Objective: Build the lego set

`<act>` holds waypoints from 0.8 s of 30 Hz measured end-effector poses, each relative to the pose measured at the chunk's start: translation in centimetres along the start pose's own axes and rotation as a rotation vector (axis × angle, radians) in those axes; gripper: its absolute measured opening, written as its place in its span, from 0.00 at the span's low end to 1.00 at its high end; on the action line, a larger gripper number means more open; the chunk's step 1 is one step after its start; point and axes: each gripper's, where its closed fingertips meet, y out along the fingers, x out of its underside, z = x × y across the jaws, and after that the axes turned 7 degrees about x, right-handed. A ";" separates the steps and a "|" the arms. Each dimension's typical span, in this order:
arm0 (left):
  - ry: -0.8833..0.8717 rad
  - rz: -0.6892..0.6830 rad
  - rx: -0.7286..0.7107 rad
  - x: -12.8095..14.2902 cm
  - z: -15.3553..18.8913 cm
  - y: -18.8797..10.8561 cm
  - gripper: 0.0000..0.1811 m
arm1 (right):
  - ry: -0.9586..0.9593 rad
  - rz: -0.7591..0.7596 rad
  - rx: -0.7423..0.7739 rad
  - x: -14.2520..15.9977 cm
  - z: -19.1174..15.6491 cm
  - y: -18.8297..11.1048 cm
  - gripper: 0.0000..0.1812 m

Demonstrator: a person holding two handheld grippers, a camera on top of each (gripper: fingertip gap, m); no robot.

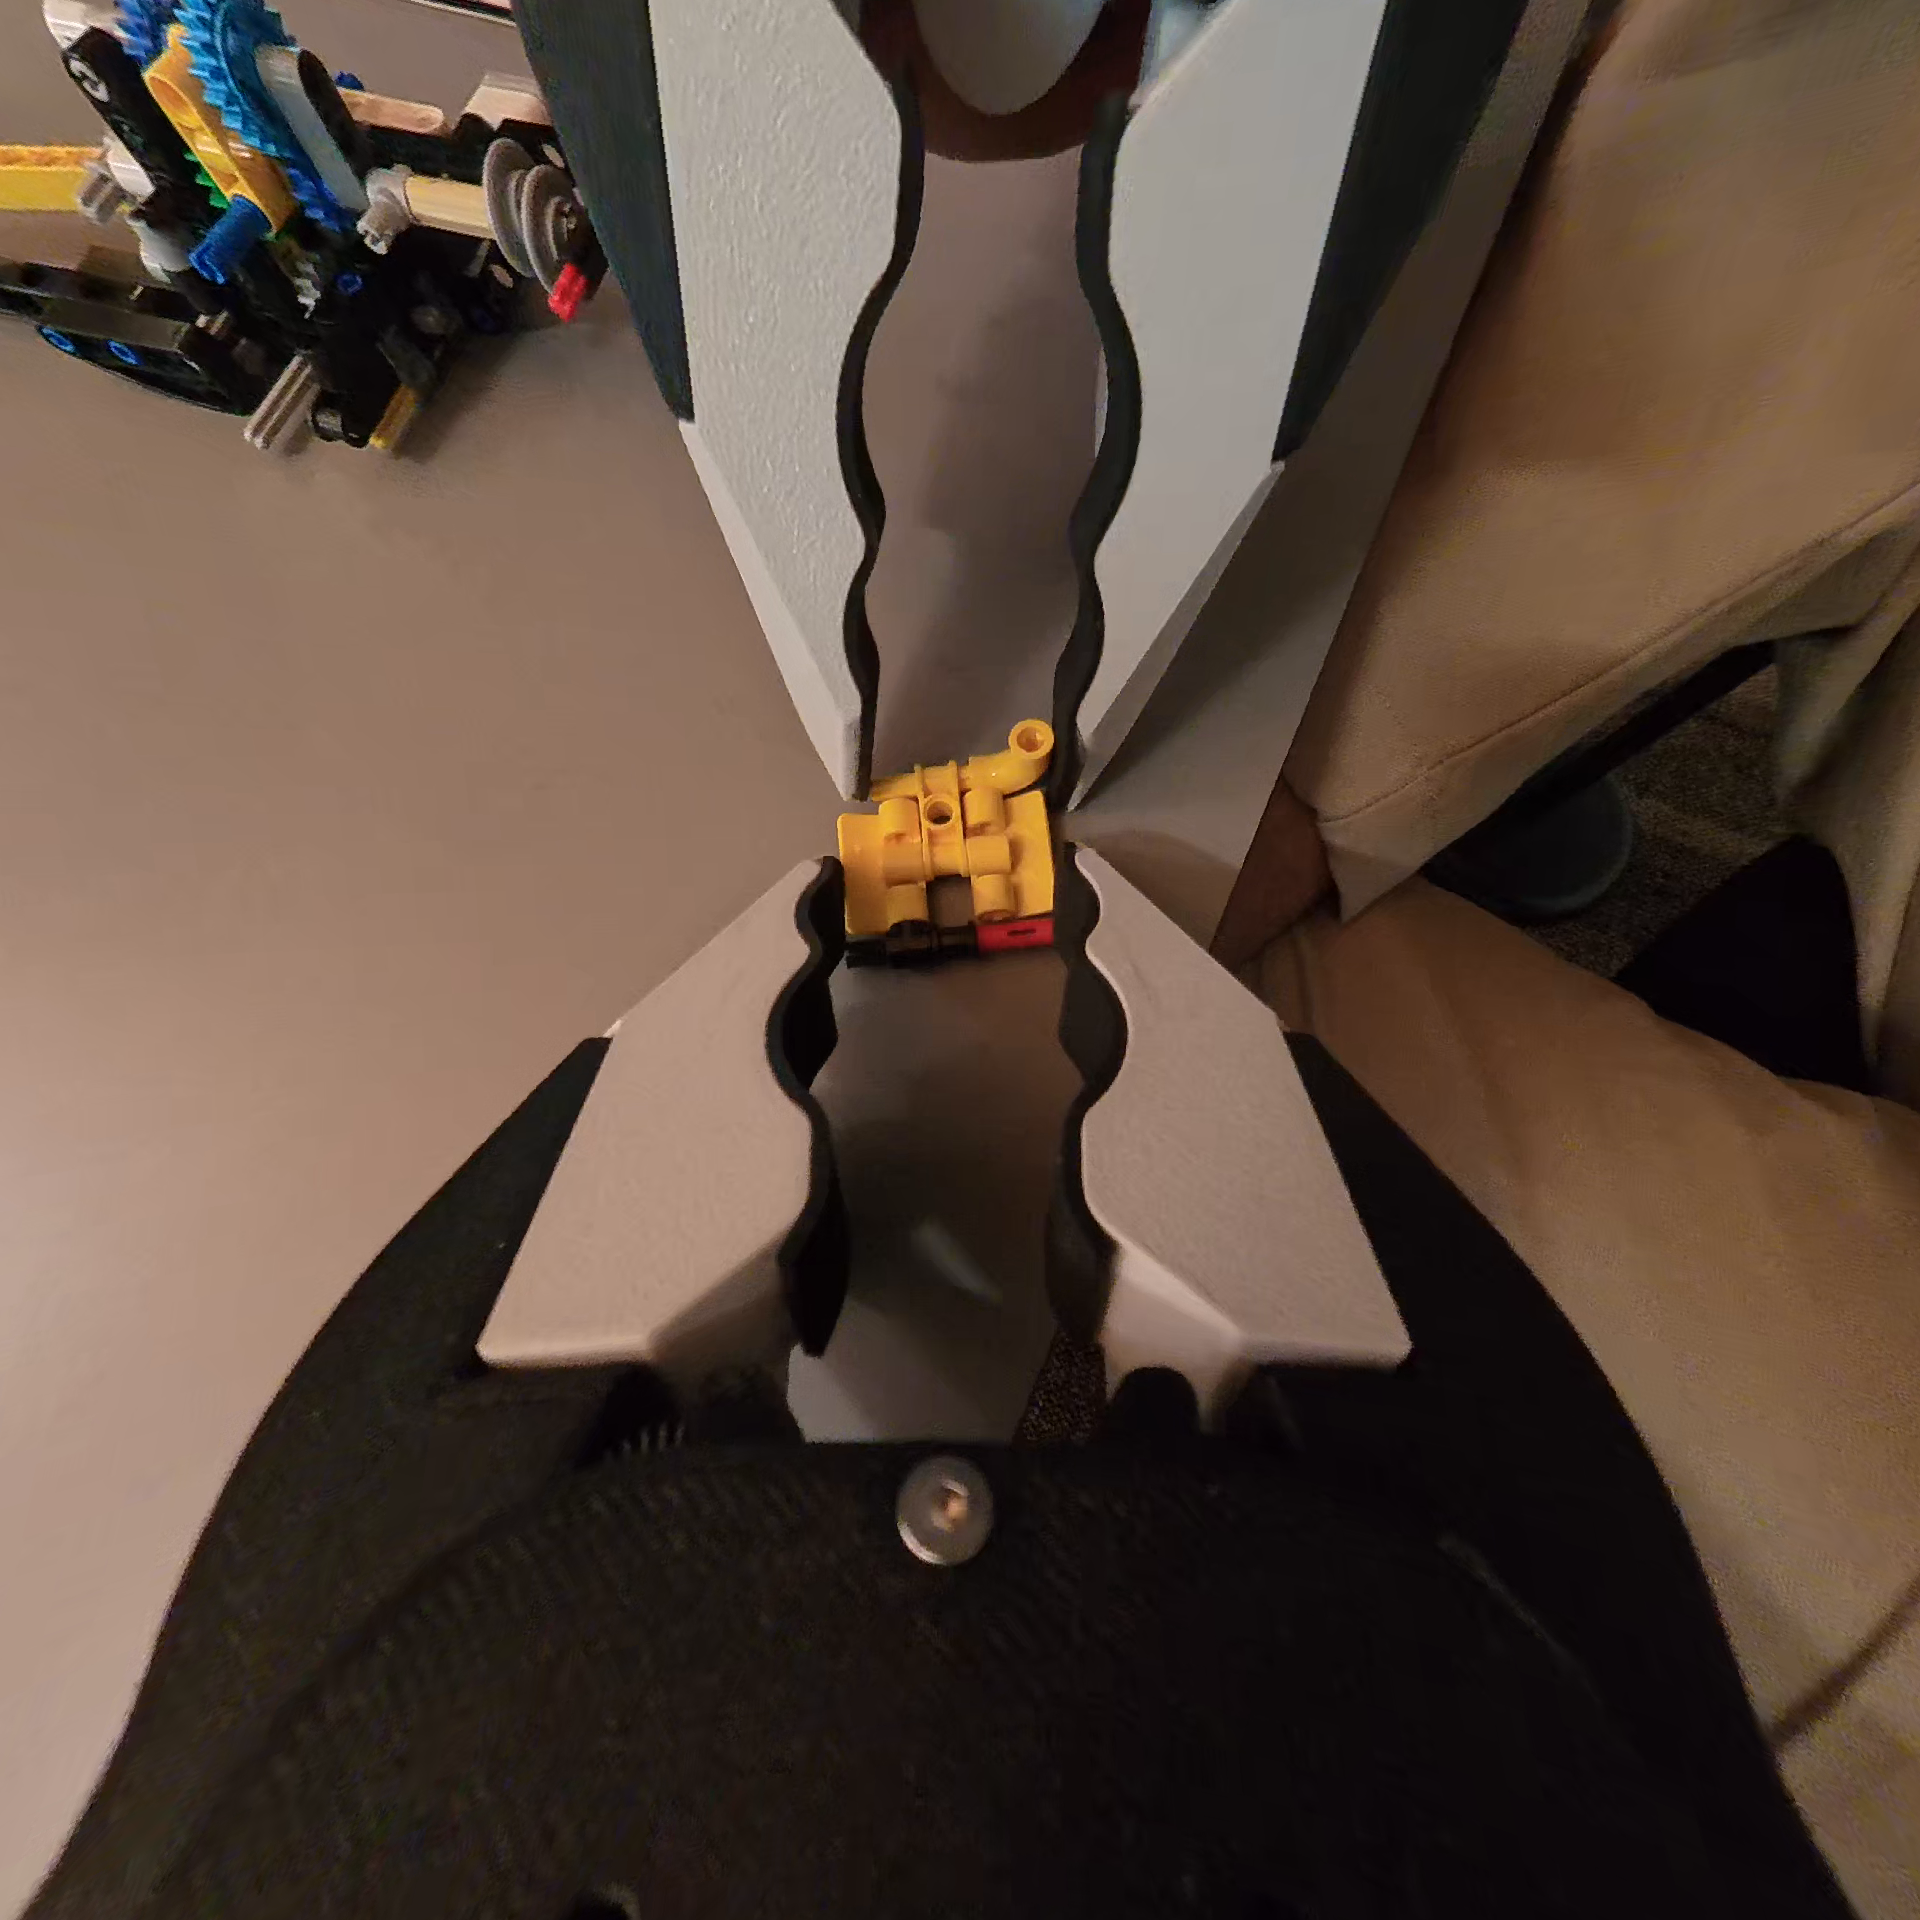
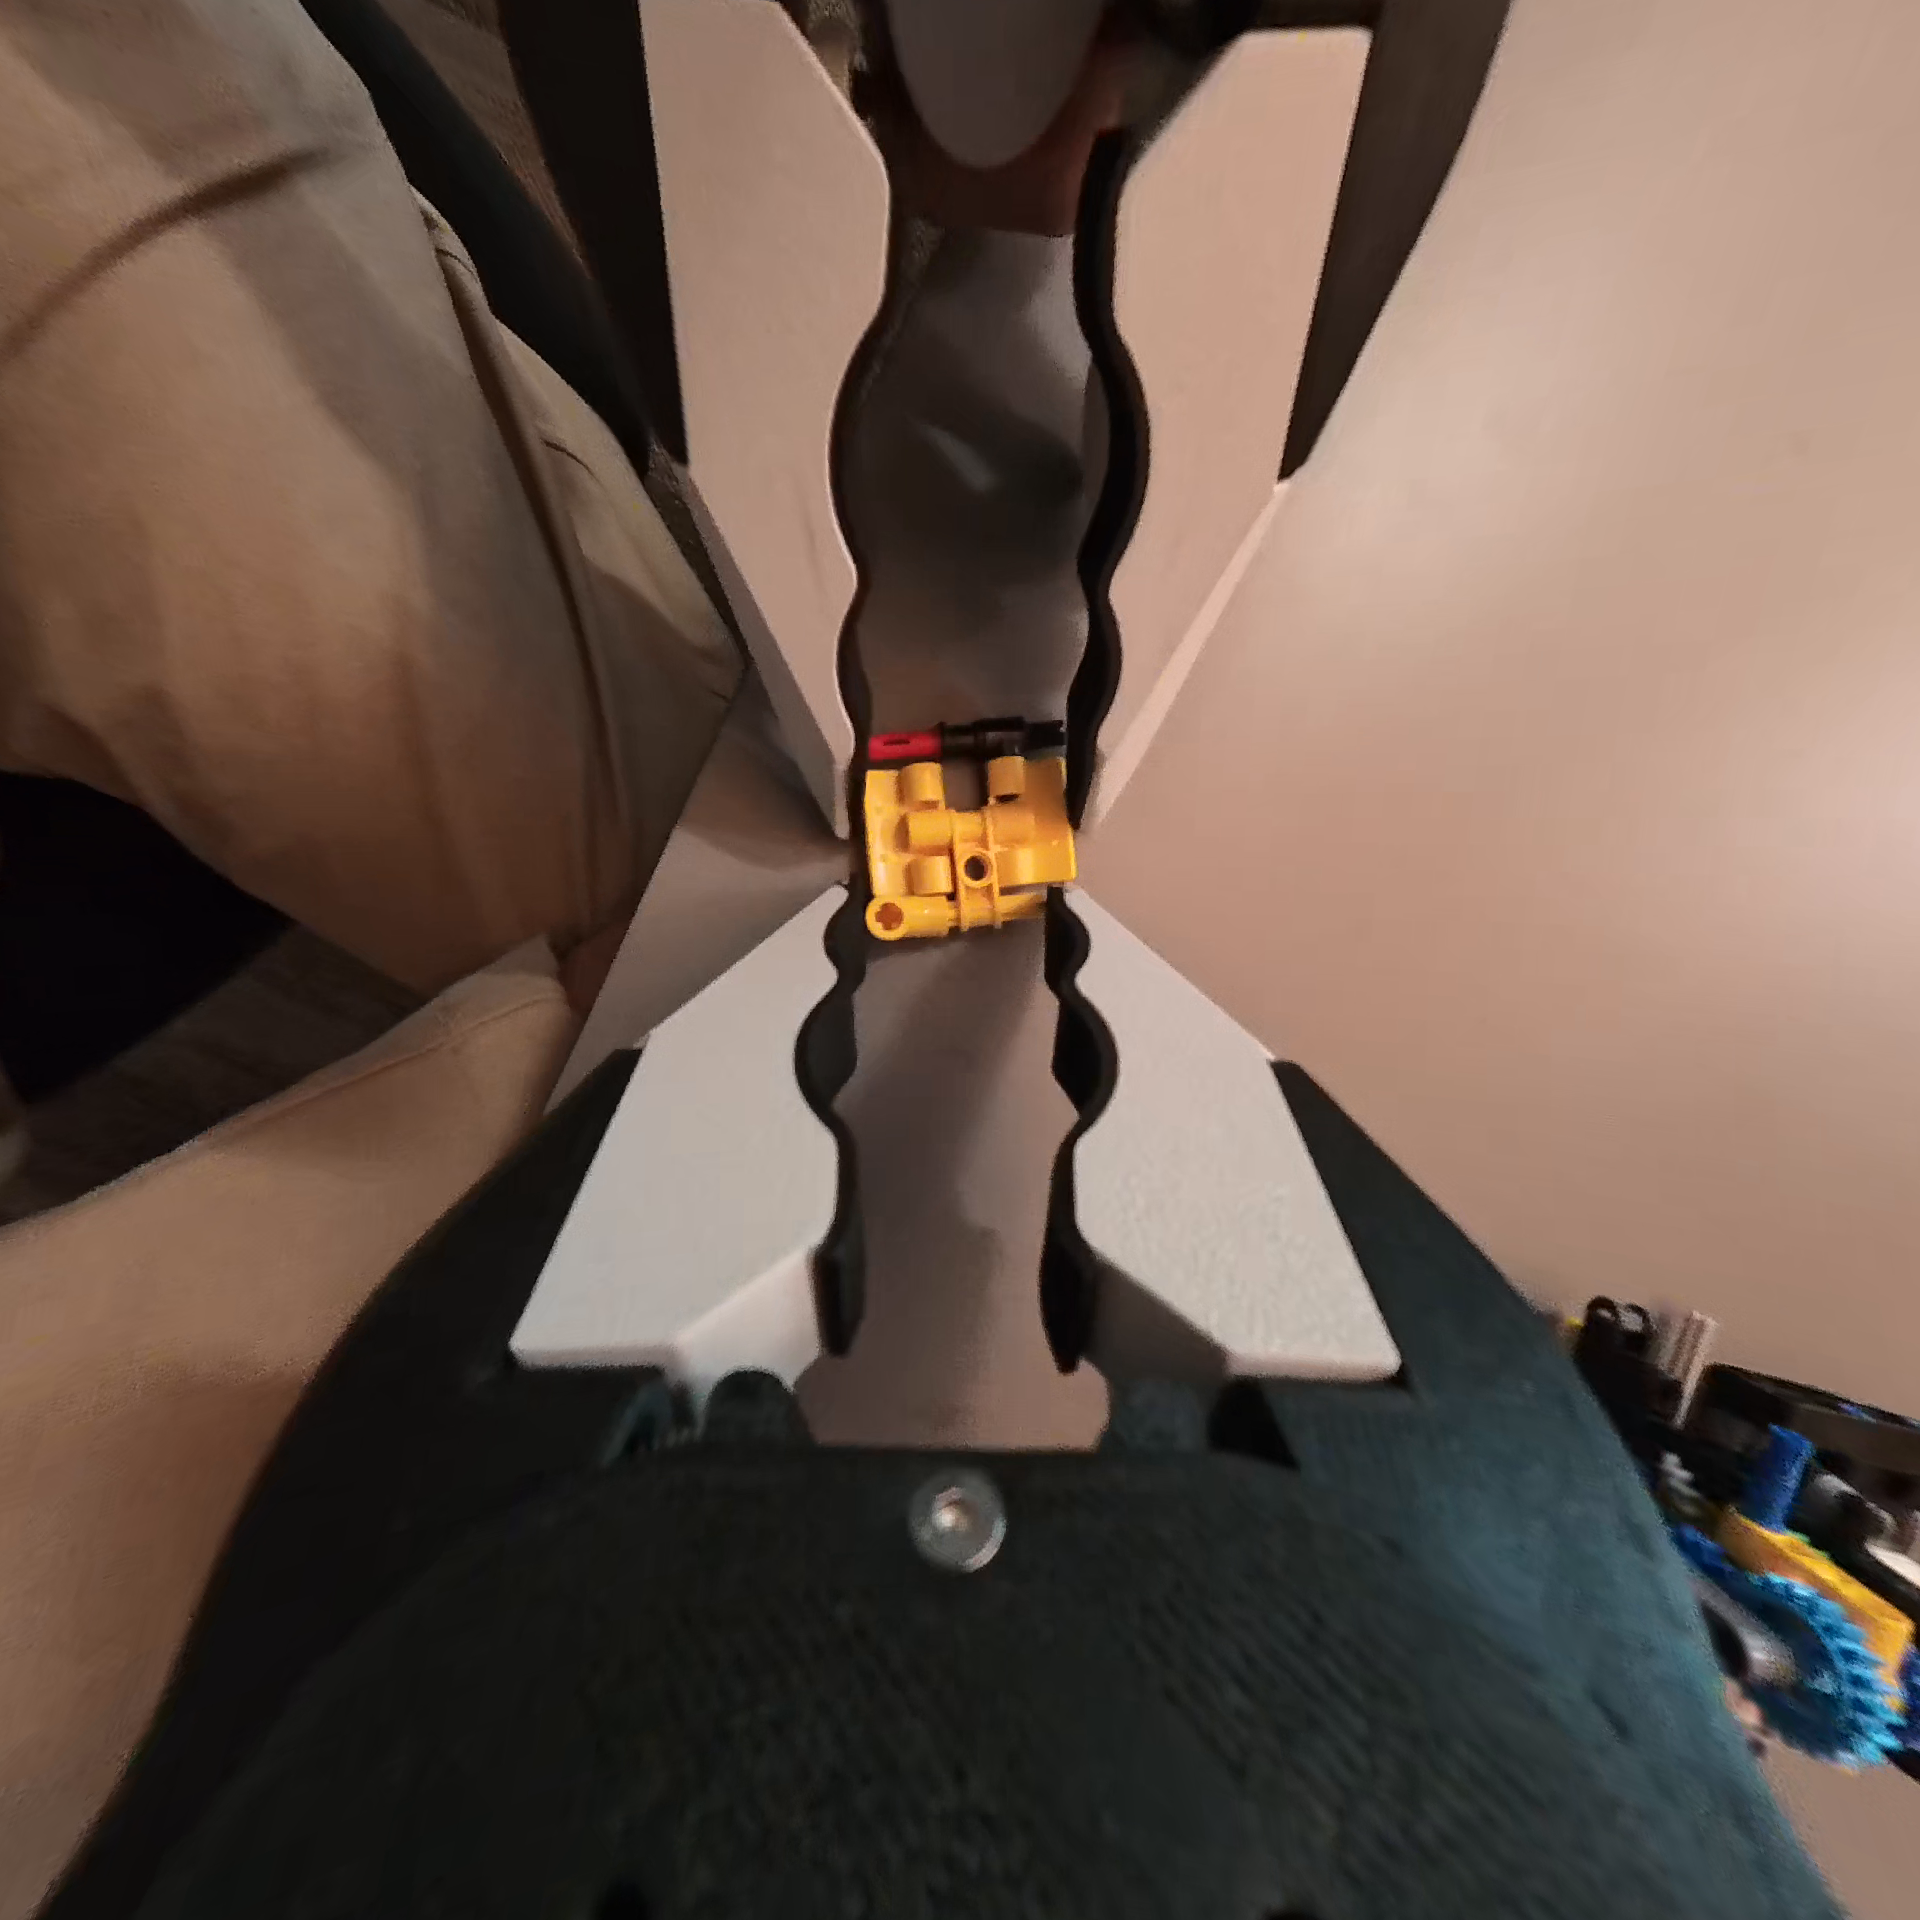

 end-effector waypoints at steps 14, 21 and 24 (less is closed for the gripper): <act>0.002 0.000 0.011 0.1 0.3 -0.1 0.23 | 0.036 0.029 -0.087 0.0 -0.3 0.1 0.19; -0.001 0.001 0.012 0.1 0.3 -0.2 0.23 | 0.032 0.046 -0.085 0.0 -0.3 0.1 0.19; -0.002 0.002 0.012 0.1 0.4 -0.2 0.23 | 0.031 0.048 -0.085 0.0 -0.2 0.1 0.19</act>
